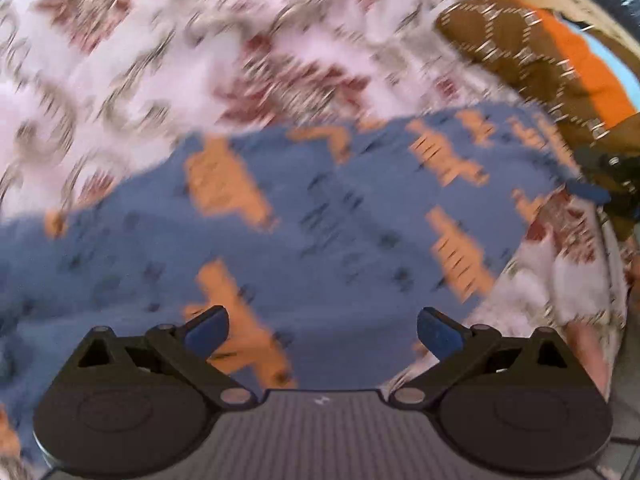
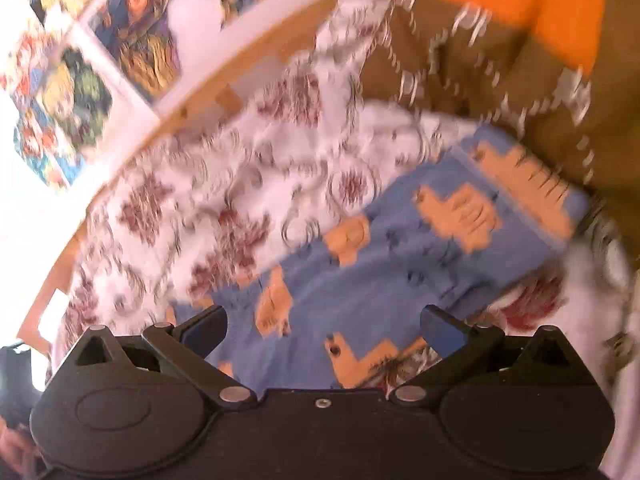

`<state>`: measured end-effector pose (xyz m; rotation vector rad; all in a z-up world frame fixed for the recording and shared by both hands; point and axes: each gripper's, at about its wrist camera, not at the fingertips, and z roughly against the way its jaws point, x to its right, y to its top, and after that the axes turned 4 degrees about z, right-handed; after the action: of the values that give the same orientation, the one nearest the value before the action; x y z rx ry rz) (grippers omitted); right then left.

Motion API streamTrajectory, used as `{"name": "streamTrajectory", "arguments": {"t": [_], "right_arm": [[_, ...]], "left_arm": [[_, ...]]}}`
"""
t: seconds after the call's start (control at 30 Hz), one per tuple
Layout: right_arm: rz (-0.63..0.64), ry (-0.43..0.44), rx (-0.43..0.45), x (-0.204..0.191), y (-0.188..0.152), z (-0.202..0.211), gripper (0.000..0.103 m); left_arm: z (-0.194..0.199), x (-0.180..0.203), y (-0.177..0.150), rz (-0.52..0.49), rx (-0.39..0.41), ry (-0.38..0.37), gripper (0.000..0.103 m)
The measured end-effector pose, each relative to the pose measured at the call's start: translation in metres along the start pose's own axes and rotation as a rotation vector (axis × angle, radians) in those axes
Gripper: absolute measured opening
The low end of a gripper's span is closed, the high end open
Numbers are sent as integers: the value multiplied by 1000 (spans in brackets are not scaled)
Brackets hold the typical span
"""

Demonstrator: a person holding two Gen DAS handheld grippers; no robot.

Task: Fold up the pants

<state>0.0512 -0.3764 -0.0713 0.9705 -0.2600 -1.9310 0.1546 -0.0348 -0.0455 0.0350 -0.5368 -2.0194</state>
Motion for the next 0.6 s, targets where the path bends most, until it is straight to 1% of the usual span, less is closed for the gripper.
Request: {"name": "streamTrajectory", "arguments": {"t": [0.03,0.07,0.17,0.27,0.3,0.37,0.43,0.5,0.53,0.57,0.6], "right_arm": [[-25,-20,-33,5,-3,-7,102],[-31,-13,-31,8,-3,-8,102],[-13,-21,-10,-3,1,3,102],[60,8,-3,-21,4,7,102],[107,8,0,-30,5,6,102],[260,11,-2,-56,2,-2,102],[401,6,-16,-81,-3,-16,102],[488,18,-48,-97,-11,-31,102],[522,20,-76,-103,-15,-41,102],[553,9,-94,-107,-20,-50,102],[584,-12,-100,-108,-24,-56,102]], "left_arm": [[-1,-9,-3,24,-21,27,103],[0,-18,-7,45,-32,39,103],[15,-42,-14,106,-19,7,103],[40,-65,-14,167,15,-33,103],[47,-72,-14,178,29,-45,103],[62,-85,-13,182,77,-44,103],[67,-99,-11,172,115,-8,103],[68,-116,-10,178,118,54,102],[68,-126,-10,192,112,48,99],[70,-136,-11,207,115,19,94],[72,-144,-12,223,123,-3,92]]}}
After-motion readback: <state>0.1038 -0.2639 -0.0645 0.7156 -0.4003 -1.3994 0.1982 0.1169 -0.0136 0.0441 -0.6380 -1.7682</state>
